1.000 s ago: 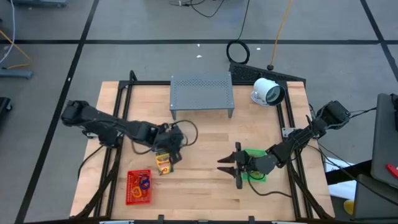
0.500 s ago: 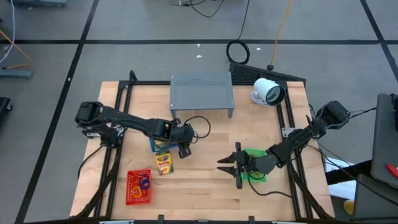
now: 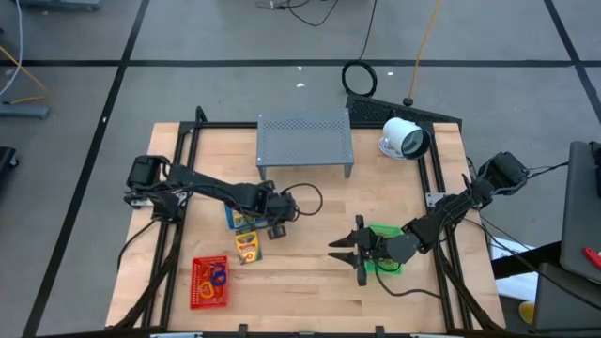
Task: Pick & Place Office Desk Supplies
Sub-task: Adjust the blue bin, then put the yellow crayon box into the blue bin
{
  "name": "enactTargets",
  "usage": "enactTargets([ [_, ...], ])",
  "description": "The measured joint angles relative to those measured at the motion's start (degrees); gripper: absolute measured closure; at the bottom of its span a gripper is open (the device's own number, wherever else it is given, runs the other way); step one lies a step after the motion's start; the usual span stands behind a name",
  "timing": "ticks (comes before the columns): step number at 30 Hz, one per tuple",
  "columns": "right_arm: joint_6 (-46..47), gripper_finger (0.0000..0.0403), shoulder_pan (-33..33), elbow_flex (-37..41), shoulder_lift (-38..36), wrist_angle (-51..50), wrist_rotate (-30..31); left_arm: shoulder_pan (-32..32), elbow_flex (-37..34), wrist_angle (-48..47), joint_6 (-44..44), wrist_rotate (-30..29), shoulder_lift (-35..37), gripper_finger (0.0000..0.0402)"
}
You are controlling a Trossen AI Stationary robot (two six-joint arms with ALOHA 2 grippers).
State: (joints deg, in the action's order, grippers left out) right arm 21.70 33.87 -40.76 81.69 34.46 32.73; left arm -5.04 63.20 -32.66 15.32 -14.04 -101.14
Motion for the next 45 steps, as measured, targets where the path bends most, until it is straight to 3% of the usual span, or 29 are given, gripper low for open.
enactTargets([
  [28, 0.1, 0.0303, 0.0, 0.0, 0.0, 0.0, 0.0, 0.4, 0.0, -25.2, 4.4, -2.6, 0.0, 0.025],
  [36, 0.1, 0.0303, 0.0, 0.0, 0.0, 0.0, 0.0, 0.5, 0.0, -27.1, 7.1, -2.3, 0.0, 0.025],
  [45, 0.1, 0.0303, 0.0, -0.1, 0.0, -0.4, 0.0, -1.3, 3.0, -26.9, 10.1, 2.4, 3.9, 0.025],
])
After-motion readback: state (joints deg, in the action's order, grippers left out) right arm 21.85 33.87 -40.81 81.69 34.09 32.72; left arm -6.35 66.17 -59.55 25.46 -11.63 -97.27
